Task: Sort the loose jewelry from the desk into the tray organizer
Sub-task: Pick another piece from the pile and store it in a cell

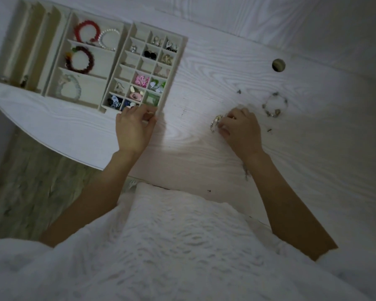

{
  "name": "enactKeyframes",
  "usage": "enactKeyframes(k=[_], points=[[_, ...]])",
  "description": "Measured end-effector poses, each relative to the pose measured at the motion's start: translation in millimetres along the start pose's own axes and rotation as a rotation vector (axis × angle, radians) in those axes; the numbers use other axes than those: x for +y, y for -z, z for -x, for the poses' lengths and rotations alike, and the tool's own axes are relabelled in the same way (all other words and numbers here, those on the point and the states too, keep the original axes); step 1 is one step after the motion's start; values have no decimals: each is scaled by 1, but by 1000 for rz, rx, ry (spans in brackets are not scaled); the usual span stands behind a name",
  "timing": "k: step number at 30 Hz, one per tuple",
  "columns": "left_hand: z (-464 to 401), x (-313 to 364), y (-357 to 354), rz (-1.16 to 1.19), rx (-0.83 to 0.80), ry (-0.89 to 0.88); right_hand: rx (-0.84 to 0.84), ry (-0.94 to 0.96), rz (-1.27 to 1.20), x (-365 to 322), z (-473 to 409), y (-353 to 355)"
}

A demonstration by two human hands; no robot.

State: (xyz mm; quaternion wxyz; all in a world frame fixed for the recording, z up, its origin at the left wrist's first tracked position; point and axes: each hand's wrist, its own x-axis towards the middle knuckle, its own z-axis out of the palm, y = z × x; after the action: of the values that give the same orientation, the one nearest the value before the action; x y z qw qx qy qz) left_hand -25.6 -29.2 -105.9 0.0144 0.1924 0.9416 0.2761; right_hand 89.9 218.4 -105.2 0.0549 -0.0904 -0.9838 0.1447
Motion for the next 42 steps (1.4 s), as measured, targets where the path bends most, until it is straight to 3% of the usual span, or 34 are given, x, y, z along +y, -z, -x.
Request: enactKeyframes(k=[5,9,15,20,27,34,36,39,42], points=[[0,-1,-3,-20,-4,6,-76,221,10,0,-14,4],[0,-1,-3,-48,-1,6,-114,213,7,-5,-13,1],[1,0,-5,-60,18,24,-156,315,259,-14,-14,-7],[3,4,-4,-116,54,-5,-84,367,329,-16,-11,-1],[3,5,-5,-141,69,-12,-204,174,55,-13,-13,-5],[3,5,-5,-164,66,-9,-130,147,167,-32,-14,-7],[2,5,-4,-171,59,-17,-69,11,28,-29,-15,2],[2,3,-2,-193,54,-60,-108,-200,-327,-25,-17,42],[1,3,-2,-185,25,-26,-65,-316,-681,-30,-18,87]])
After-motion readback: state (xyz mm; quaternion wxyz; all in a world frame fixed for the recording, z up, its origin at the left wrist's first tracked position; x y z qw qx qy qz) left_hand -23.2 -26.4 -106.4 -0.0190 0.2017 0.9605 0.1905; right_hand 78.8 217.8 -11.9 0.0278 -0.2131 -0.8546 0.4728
